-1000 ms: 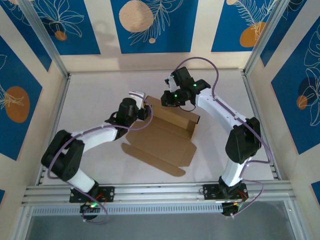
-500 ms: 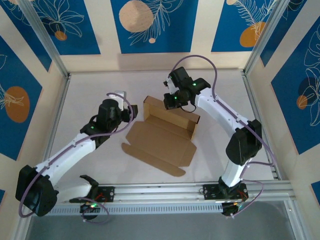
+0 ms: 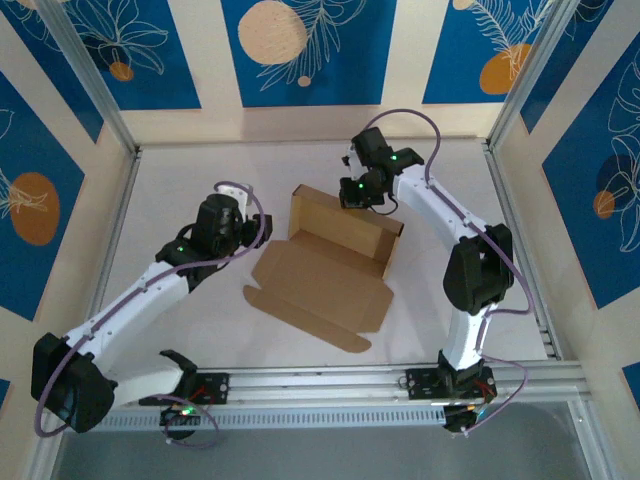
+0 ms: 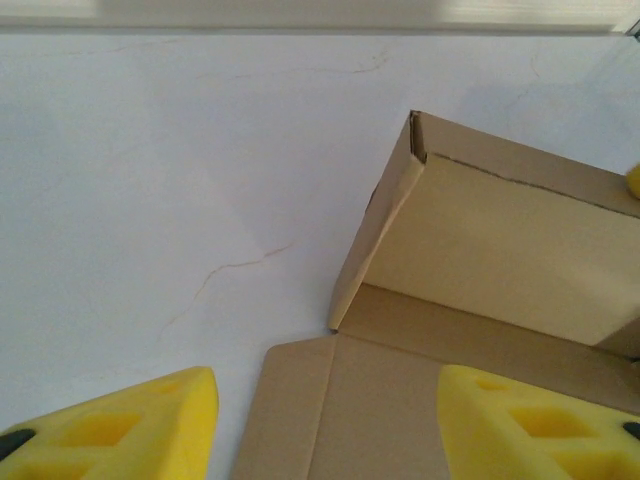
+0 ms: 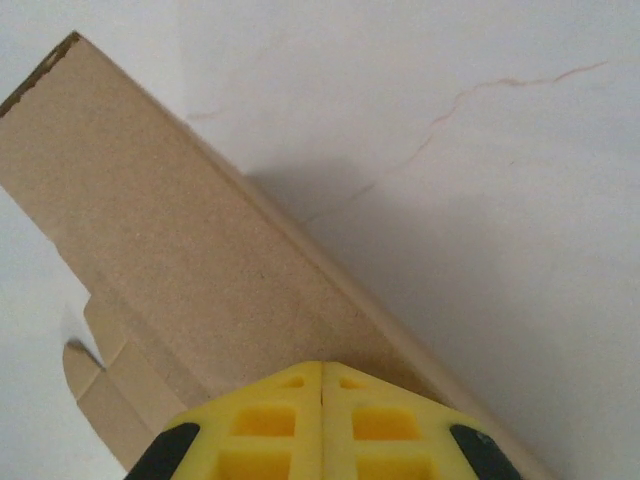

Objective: Fold the paper box

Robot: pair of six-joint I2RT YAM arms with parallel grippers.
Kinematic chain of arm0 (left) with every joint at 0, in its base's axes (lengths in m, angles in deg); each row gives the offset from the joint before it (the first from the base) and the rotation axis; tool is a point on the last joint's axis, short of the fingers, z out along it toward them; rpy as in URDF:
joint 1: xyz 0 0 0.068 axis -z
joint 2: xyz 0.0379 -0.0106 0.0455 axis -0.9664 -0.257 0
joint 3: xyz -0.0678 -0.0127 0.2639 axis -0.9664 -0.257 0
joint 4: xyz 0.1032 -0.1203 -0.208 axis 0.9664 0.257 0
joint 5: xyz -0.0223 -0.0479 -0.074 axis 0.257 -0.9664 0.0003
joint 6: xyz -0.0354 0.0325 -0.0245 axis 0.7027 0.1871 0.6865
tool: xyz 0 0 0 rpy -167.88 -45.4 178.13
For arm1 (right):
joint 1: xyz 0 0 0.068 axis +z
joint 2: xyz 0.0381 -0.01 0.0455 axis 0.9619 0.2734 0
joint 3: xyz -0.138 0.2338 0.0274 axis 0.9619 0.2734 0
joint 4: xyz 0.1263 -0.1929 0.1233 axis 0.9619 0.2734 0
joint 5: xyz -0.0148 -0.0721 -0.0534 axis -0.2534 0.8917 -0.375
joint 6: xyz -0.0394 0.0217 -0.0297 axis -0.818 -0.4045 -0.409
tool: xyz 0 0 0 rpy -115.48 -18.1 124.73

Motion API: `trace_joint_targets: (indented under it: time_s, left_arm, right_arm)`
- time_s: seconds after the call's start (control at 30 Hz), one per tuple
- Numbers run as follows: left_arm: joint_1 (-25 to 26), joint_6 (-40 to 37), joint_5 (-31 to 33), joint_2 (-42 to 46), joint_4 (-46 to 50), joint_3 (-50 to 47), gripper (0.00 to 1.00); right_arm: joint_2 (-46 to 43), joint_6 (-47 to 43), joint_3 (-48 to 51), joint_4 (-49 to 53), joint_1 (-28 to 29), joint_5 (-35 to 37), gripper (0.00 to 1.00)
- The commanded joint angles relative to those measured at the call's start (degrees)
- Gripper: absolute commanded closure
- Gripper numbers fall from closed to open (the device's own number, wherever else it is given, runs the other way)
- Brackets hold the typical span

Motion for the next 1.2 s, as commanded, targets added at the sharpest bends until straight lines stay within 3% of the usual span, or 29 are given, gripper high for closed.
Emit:
trace_joint_targets:
  time_s: [0.0, 0.3, 0.37, 0.5, 0.57, 0.63, 0.87, 1.07, 1.17]
  left_arm:
    - [-0.5, 1.6, -1.4, -0.7, 2.7, 3.8, 0.41]
    - [-1.3, 1.6, 2.9, 1.9, 6.8, 8.0, 0.43]
    - [-1.6, 1.1, 3.9, 2.7, 8.9, 10.1, 0.42]
    - [-1.7, 1.3, 3.6, 4.3, 11.2, 14.1, 0.41]
    - [-1.7, 1.4, 2.3, 3.8, 12.5, 15.5, 0.41]
    - [-1.7, 2.0, 0.7, 2.9, 13.8, 15.8, 0.40]
    - [-1.7, 8.6, -4.6, 0.1, 11.2, 8.9, 0.41]
    - [-1.7, 17.5, -14.0, -7.7, 4.0, 4.5, 0.45]
    - [-1.7, 18.8, -15.8, -12.9, 1.1, 5.3, 0.45]
  right_arm:
    - [5.2, 1.2, -2.7, 0.3, -2.9, -2.6, 0.92]
    - [15.2, 7.4, -6.5, -2.6, -14.0, -10.8, 0.88]
    - [14.8, 7.7, -5.6, -2.9, -14.9, -9.9, 0.85]
    - [9.8, 10.7, 1.6, -6.6, -16.4, -3.4, 0.73]
    - [7.6, 11.7, 5.5, -9.1, -17.0, -3.1, 0.60]
    - [7.0, 12.0, 7.8, -9.1, -17.4, -3.1, 0.54]
    - [1.4, 16.5, 21.4, -14.9, -17.7, -3.6, 0.54]
    - [-3.8, 20.4, 30.5, -20.2, -17.1, -11.3, 0.56]
    - [-5.9, 21.7, 33.6, -21.8, -14.7, -12.9, 0.56]
